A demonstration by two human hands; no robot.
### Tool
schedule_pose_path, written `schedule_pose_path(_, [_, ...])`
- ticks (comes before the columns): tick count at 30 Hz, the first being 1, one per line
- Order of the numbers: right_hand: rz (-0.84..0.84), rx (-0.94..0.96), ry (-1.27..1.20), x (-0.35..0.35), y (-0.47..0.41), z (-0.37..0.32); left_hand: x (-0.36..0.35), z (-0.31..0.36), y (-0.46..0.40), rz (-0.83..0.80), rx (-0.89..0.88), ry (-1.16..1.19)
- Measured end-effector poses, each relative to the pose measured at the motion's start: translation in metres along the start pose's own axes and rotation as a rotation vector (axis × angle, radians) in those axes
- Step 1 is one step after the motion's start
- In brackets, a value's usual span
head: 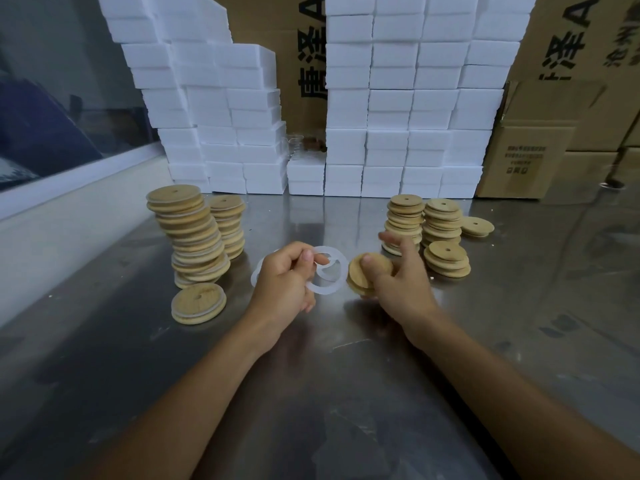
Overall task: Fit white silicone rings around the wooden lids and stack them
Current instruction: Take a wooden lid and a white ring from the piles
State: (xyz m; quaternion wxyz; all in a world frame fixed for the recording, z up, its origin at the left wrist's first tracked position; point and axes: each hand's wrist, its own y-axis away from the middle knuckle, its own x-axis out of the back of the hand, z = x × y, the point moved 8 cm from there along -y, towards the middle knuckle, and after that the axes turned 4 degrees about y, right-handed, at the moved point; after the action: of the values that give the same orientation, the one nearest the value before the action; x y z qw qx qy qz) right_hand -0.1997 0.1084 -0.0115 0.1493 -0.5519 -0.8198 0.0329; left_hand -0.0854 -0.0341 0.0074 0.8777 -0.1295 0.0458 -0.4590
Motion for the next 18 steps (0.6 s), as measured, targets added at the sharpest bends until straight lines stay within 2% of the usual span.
schedule_pose_path(4, [-0.084,0.001,-0.014,-0.011,0.002,0.001,-0.006,-0.006,0.001,-0.076,0.039,0.102])
schedule_pose_path(12, [-0.222,-0.054,-0.242,-0.016,0.006,-0.001,-0.018,-0.009,0.003,-0.171,0.034,0.050])
schedule_pose_path(15, [-0.300,-0.127,-0.365,-0.021,0.008,-0.002,-0.014,-0.009,0.002,-0.110,0.007,-0.016])
schedule_pose_path(18, [-0.351,-0.032,-0.268,-0.027,0.012,-0.009,-0.007,-0.011,0.001,-0.012,-0.018,-0.073])
